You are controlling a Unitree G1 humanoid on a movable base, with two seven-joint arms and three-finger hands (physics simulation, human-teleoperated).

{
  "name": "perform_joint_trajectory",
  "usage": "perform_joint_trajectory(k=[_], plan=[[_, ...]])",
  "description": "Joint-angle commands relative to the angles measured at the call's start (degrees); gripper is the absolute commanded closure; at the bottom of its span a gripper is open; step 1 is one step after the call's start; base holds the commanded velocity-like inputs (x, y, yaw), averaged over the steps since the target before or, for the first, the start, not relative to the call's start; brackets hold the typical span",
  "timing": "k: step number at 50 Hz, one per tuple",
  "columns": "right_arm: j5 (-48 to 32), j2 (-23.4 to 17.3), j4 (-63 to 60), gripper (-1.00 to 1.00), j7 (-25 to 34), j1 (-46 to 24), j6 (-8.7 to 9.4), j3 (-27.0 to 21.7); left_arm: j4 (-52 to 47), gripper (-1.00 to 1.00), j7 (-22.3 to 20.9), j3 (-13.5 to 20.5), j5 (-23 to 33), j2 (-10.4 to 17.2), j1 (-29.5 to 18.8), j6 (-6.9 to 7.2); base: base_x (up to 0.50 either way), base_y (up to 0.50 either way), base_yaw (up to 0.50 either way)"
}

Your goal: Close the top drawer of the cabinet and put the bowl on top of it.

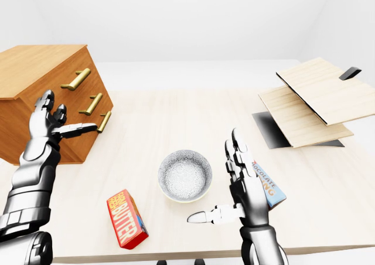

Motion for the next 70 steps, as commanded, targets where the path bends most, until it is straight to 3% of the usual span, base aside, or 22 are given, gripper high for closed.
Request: perform_joint_trajectory(k=[1,4,13,21,24,30,35,39,46,51,70], plan=[[-0.23,0.06,0.37,-1.00,-0.13,-0.31,0.04,0.17,-6.69,-1.00,3.00,1.53,1.79,-0.40,2.88,0.00,0.00,0.00,0.00],[-0.44,-0.04,0.87,-1.00,-0.32,-0.49,-0.16,0.39,-16.37,-1.00,2.90,1.99,1.75,-2.08,6.54,0.00,0.00,0.00,0.00],[-0.36,-0.39,0.88,-1.00,-0.57,-0.36,-0.23,0.74,-32.06,-1.00,0.89,1.69,4.34,-7.11,12.65,0.00,0.00,0.00,0.00],[-0.33,-0.39,1.00,-1.00,-0.46,-0.50,-0.14,0.66,-42.63,-1.00,-2.45,-0.81,7.69,-12.70,18.67,0.00,0.00,0.00,0.00],[-0.33,-0.39,1.00,-1.00,-0.45,-0.49,-0.14,0.65,-42.79,-1.00,-2.76,-0.65,8.04,-13.00,18.67,0.00,0.00,0.00,0.00],[-0.15,-0.21,0.82,-1.00,-0.26,-0.56,-0.02,0.24,-55.42,-1.00,-7.53,-5.89,11.20,-18.58,26.53,0.00,0.00,0.00,0.00],[-0.01,-0.18,0.57,-1.00,-0.11,-0.42,0.01,0.08,-60.17,-1.00,-7.45,-8.76,16.44,-21.62,30.48,0.00,0.00,0.00,0.00],[0.17,-0.05,0.36,-1.00,0.15,-0.31,0.04,-0.21,-60.98,-1.00,-5.18,-10.78,22.77,-23.02,32.49,0.00,0.00,0.00,0.00],[0.83,0.17,-0.12,-1.00,0.78,-0.56,0.73,-1.23,-62.39,-1.00,-5.39,-13.90,24.82,-24.88,35.27,0.00,0.00,0.00,0.00],[0.98,0.61,-0.37,-1.00,1.36,-0.64,0.75,-1.75,-59.12,-1.00,-1.79,-17.13,29.62,-25.57,36.52,0.00,0.00,0.00,0.00],[1.35,1.33,-1.07,-1.00,2.32,-0.52,0.75,-2.74,-60.72,-1.00,2.16,-28.09,37.11,-26.14,39.91,0.00,0.00,0.00,0.00]])
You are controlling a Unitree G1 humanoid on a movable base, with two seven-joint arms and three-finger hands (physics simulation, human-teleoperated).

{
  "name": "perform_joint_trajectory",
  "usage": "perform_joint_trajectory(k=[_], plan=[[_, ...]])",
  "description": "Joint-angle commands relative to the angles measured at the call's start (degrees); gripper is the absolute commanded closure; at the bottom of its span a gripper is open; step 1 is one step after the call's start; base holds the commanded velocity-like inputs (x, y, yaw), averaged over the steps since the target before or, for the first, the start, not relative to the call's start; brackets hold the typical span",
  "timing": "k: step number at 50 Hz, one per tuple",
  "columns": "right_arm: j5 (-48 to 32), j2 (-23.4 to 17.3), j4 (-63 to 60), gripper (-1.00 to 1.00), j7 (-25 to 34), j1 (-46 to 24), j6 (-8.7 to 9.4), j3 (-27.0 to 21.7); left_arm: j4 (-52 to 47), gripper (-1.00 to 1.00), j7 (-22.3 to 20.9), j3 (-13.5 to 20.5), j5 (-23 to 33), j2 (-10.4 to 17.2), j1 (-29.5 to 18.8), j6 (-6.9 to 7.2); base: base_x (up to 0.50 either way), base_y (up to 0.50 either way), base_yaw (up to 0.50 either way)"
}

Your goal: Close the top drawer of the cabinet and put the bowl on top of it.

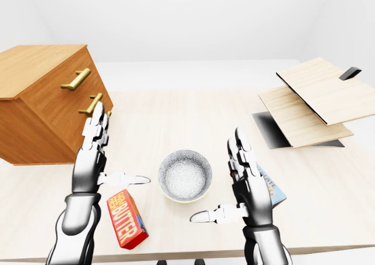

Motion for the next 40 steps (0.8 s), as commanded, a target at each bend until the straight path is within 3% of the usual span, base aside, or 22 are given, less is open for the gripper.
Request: perform_joint_trajectory(k=[1,17,30,40], plan=[[0.20,0.35,-0.38,-1.00,0.53,-0.03,0.00,-0.51,-0.64,-1.00,3.52,-6.81,5.36,-0.52,2.59,0.00,0.00,0.00,0.00],[0.92,0.84,-1.35,-1.00,1.58,-0.07,0.00,-1.53,-3.15,-1.00,8.66,-20.48,13.67,2.27,7.61,0.00,0.00,0.00,0.00],[2.23,1.45,-4.03,-1.00,2.97,1.60,0.00,-3.04,1.63,-1.00,13.73,-26.15,23.23,3.07,6.97,0.00,0.00,0.00,0.00],[4.64,3.69,-7.74,-1.00,5.97,3.40,0.00,-6.26,7.00,-1.00,14.63,-30.56,28.94,2.40,6.47,0.00,0.00,0.00,0.00]])
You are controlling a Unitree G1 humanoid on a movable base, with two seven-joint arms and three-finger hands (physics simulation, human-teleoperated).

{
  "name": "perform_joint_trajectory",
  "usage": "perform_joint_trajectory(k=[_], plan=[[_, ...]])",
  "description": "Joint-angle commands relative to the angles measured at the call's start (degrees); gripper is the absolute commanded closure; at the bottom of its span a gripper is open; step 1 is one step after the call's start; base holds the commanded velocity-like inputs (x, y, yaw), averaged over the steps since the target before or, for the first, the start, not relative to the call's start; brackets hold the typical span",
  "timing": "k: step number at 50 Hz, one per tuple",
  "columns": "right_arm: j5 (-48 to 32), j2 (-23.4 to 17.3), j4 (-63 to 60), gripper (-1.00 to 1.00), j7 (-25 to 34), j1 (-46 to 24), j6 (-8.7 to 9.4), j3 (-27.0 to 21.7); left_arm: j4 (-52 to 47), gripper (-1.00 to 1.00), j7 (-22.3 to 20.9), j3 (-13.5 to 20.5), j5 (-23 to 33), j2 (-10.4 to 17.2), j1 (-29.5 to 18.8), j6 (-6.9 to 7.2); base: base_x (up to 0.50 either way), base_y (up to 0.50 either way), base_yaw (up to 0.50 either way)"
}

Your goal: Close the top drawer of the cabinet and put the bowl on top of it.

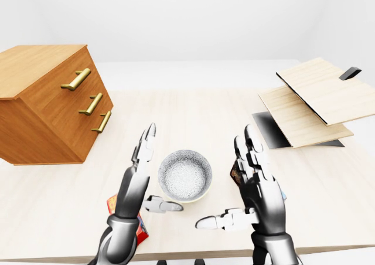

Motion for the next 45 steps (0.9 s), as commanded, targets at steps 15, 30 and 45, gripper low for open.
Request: perform_joint_trajectory(k=[15,30,45], plan=[[3.26,4.06,-5.00,-1.00,4.91,0.83,0.00,-5.98,11.80,-1.00,3.36,-7.97,15.32,-2.85,-2.54,0.00,0.00,0.00,0.00],[4.39,5.43,-6.02,-1.00,6.44,-0.40,0.00,-8.92,20.79,-1.00,4.84,-8.24,23.27,-4.85,-3.03,0.00,0.00,0.00,0.00],[5.91,6.91,-8.02,-1.00,8.21,-0.91,0.00,-12.01,22.64,-1.00,8.37,-7.71,30.71,-6.22,-3.58,0.00,0.00,0.00,0.00]])
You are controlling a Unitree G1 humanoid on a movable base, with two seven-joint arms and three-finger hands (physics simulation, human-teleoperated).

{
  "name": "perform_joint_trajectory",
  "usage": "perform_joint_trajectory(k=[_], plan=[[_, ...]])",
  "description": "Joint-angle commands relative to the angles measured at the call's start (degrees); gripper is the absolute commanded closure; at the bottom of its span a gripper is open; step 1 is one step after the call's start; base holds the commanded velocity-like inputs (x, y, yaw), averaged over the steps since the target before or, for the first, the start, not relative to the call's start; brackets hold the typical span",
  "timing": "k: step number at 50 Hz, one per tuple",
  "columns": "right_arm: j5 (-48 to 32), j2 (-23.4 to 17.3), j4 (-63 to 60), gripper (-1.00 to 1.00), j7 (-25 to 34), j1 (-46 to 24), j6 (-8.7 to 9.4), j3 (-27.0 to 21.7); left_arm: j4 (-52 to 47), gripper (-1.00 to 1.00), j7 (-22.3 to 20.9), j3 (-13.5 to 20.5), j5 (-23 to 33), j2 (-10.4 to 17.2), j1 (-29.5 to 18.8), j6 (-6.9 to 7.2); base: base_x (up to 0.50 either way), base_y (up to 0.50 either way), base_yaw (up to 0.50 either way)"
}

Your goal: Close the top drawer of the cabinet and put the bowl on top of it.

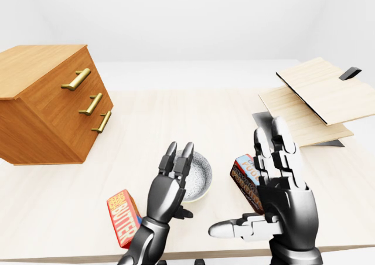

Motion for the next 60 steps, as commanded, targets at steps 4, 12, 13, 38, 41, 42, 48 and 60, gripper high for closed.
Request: perform_joint_trajectory(k=[4,12,13,38,41,42,48,60], plan=[[0.91,1.50,-1.55,-1.00,1.72,-0.28,0.00,-2.28,2.12,-1.00,2.45,-0.05,7.61,-1.17,-0.34,0.00,0.00,0.00,0.00],[1.56,1.96,-2.03,-1.00,2.37,-0.60,0.00,-3.54,4.55,-1.00,2.63,-0.20,9.18,-1.64,-0.49,0.00,0.00,0.00,0.00],[1.68,2.05,-2.16,-1.00,2.52,-0.52,0.00,-3.70,4.76,-1.00,2.58,-0.22,9.35,-1.68,-0.54,0.00,0.00,0.00,0.00],[1.01,2.25,-1.80,-1.00,2.71,-0.60,0.00,-3.24,13.41,-1.00,2.76,3.24,10.09,-3.31,-2.61,0.00,0.00,0.00,0.00],[0.88,2.16,-1.71,-1.00,2.55,-0.70,0.00,-3.10,13.95,-1.00,2.56,3.58,10.31,-3.43,-2.71,0.00,0.00,0.00,0.00],[0.90,2.13,-1.71,-1.00,2.52,-0.70,0.00,-3.07,14.19,-1.00,2.53,3.64,10.34,-3.49,-2.74,0.00,0.00,0.00,0.00],[0.79,2.06,-1.68,-1.00,2.35,-0.64,0.00,-2.84,16.92,-1.00,2.39,4.87,10.17,-4.03,-3.74,0.00,0.00,0.00,0.00],[1.00,1.97,-1.60,-1.00,2.22,-0.62,0.00,-2.84,20.56,-1.00,3.21,6.49,9.81,-5.03,-5.17,0.00,0.00,0.00,0.00]])
